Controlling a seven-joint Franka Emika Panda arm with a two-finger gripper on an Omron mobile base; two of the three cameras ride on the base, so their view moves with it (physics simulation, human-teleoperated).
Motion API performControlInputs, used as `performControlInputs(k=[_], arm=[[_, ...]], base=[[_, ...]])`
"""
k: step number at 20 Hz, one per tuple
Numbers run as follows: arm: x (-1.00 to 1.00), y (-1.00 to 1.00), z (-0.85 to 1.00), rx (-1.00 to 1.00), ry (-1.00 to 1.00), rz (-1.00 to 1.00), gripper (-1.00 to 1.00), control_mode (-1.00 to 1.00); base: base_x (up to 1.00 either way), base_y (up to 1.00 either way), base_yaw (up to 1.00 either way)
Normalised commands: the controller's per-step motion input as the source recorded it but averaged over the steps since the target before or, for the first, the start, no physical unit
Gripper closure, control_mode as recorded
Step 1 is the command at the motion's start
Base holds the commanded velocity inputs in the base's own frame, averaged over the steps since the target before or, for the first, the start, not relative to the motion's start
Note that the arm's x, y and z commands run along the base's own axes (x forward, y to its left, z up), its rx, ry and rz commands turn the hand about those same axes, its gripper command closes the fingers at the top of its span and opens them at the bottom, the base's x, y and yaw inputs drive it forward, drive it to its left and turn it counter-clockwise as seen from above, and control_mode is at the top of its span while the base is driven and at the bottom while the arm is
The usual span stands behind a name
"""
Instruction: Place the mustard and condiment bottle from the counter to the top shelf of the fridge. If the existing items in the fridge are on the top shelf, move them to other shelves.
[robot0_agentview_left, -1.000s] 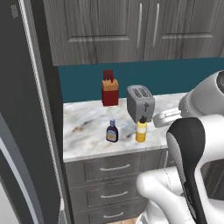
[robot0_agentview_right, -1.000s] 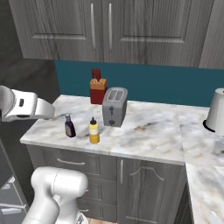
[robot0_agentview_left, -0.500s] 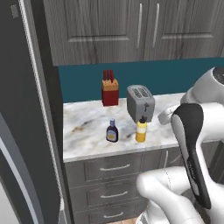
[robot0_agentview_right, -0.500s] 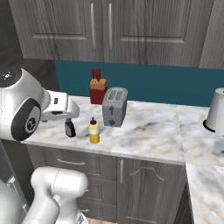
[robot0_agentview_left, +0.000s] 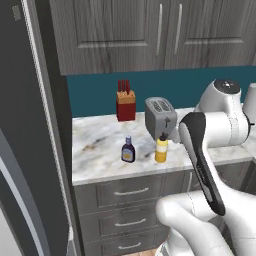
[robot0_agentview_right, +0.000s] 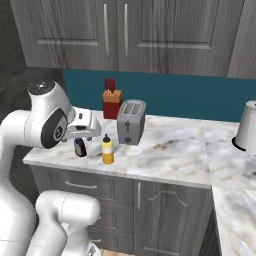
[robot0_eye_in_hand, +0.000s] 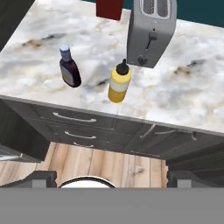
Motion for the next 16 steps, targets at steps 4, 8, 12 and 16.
performControlInputs(k=[4,8,12,16], arm=[[0.66,0.00,-0.54,0.01,0.05,0.00,-1.00,-1.00],[0.56,0.00,-0.60,0.04,0.05,0.00,-1.00,-1.00],[0.51,0.00,-0.59,0.04,0.02,0.00,-1.00,-1.00],[0.46,0.00,-0.42,0.00,0.02,-0.04,-1.00,-1.00]], base=[[0.00,0.00,0.00],[0.00,0.00,0.00],[0.00,0.00,0.00],[0.00,0.00,0.00]])
